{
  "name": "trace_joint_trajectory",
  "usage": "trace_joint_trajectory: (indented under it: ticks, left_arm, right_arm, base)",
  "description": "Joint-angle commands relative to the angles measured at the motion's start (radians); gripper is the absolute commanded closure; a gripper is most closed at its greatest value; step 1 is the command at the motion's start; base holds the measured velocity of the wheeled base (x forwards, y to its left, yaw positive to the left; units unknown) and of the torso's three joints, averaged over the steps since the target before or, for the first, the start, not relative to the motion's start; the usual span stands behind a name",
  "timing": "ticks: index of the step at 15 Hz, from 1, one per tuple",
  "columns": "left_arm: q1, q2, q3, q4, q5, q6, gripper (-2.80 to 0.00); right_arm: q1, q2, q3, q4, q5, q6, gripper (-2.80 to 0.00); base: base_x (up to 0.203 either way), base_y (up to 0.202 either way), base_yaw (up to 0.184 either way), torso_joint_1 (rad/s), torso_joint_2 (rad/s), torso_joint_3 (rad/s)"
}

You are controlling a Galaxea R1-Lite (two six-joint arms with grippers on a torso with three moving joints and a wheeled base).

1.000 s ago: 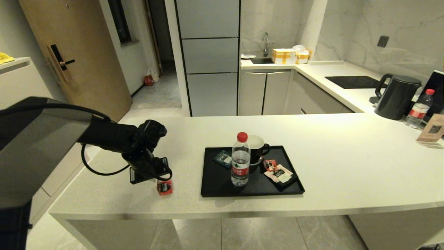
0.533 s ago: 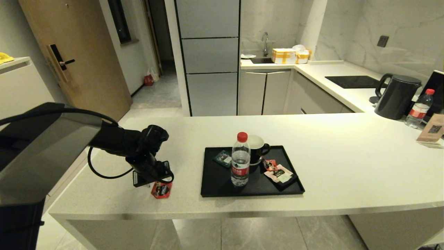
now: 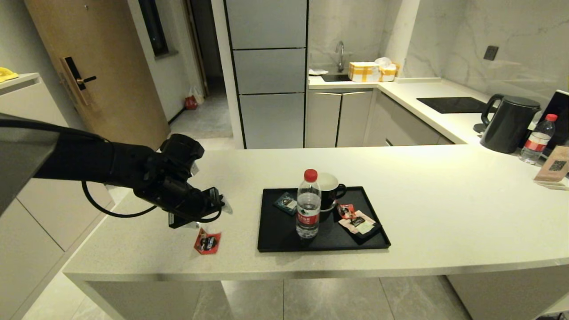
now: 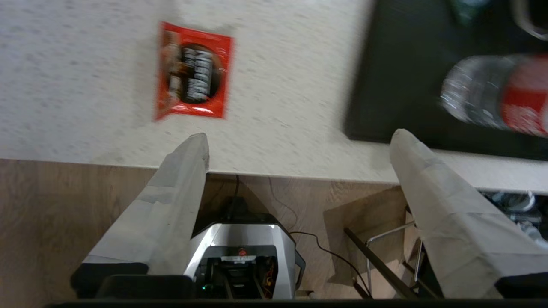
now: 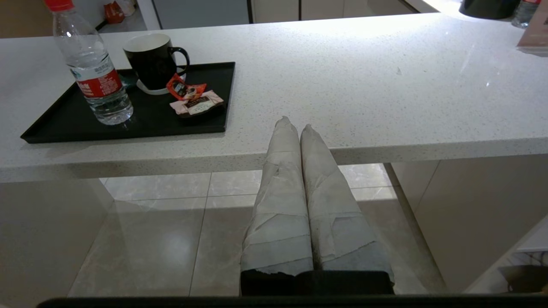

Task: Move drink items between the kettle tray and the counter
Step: Pick up the bottled water

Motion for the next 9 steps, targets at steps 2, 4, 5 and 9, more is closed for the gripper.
trace_joint_trajectory:
  ticks: [2,4,5,9]
  left_arm:
    - [-0.028,-0.070,0.027,0.002,-0.019,-0.003,-2.80]
    - [-0.063,-0.108,0.044,0.001,-0.059,-0.003,-2.80]
    - [-0.090,-0.123,0.052,0.000,-0.067,-0.003,-2.80]
    - [-0.144,-0.150,0.072,-0.005,-0.075,-0.003,-2.80]
  right_arm:
    - [0.000,0.001,0.002,0.000,0.000,0.000,0.00]
    - [0.000,0.001,0.002,0.000,0.000,0.000,0.00]
    - [0.000,0.001,0.002,0.000,0.000,0.000,0.00]
    - [0.000,0.001,0.002,0.000,0.000,0.000,0.00]
  base:
    - [0.000,0.000,0.000,0.000,0.00,0.000]
    - [0.000,0.000,0.000,0.000,0.00,0.000]
    - [0.000,0.000,0.000,0.000,0.00,0.000]
    - [0.000,0.000,0.000,0.000,0.00,0.000]
